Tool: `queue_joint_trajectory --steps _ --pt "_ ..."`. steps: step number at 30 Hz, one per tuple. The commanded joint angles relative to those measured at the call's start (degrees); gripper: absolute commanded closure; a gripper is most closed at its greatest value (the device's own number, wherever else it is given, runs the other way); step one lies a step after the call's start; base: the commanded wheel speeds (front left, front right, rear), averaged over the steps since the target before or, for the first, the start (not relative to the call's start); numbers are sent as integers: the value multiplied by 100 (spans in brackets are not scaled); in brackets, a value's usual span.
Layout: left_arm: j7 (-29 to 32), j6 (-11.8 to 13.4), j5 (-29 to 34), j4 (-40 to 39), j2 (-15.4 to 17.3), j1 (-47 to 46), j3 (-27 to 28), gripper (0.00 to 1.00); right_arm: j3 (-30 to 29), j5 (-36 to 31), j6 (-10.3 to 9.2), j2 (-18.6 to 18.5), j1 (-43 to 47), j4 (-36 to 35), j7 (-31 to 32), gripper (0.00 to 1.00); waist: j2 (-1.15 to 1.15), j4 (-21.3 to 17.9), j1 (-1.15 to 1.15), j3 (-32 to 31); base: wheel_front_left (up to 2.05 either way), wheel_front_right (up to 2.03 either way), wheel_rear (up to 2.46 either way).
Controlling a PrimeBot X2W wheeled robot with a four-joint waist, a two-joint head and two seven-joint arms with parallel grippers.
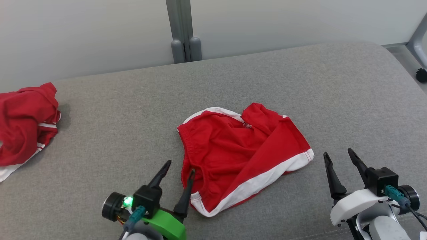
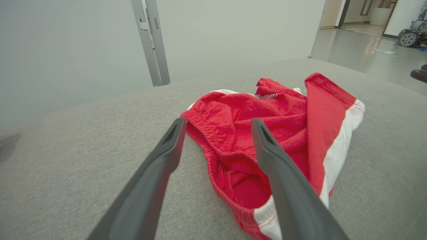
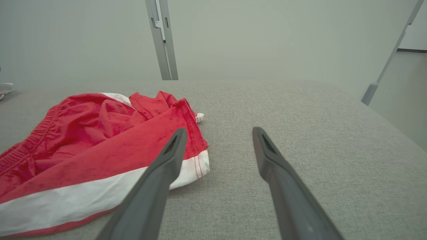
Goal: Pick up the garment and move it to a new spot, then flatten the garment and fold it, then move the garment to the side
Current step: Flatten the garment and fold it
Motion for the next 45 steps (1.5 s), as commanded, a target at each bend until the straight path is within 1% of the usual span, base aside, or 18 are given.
queue_joint_trajectory --steps 1,6,14,18,23,31,32,33,34,35,36,41,45 --pt "-4 -11 -103 62 94 -130 -165 0 1 5 -8 -32 -118 126 -19 0 0 -32 0 69 0 0 0" --pt "-4 -13 -301 348 345 -450 -1155 0 13 18 -8 -50 -467 606 -18 0 0 -47 0 278 0 0 0" --pt "9 -13 -622 958 646 -865 -2076 0 365 133 -8 -28 -989 1225 -19 0 0 -23 0 565 0 0 0" --pt "13 -9 -805 1156 811 -942 -2365 0 562 269 -8 -59 -1127 1458 -18 0 0 30 0 628 0 0 0" --pt "5 -9 -1007 1218 943 -868 -2565 0 765 535 -8 -97 -1188 1651 -19 0 0 92 0 666 0 0 0" --pt "0 -9 -1345 1288 960 -999 -2801 0 1020 772 -8 -128 -1362 1979 -19 0 0 224 0 747 0 0 0" --pt "0 -9 -1397 1307 983 -1011 -2823 0 1051 814 -8 -135 -1380 2010 -18 40 0 235 0 759 0 0 0" --pt "0 -9 -1451 1323 997 -1005 -2829 13 1086 851 -8 -144 -1393 2043 -19 78 0 244 0 766 0 0 0" --pt "3 -8 -1537 1344 1004 -991 -2845 53 1132 915 -8 -154 -1416 2093 -18 100 0 253 0 773 0 0 0" --pt "3 -8 -1595 1353 1004 -988 -2844 79 1162 950 -8 -168 -1441 2118 -18 100 0 260 0 775 0 0 0" --pt "2 -8 -1640 1353 1015 -990 -2848 100 1185 982 -8 -186 -1468 2129 -19 100 0 267 0 774 0 0 0" --pt "-4 -8 -2035 1177 930 -806 -2698 100 1198 1089 -8 -214 -1187 1834 -19 100 0 275 0 669 0 0 0" --pt "-8 -8 -2284 774 848 -671 -2460 100 1242 1128 -8 -259 -907 1345 -19 100 0 251 0 582 0 0 0"
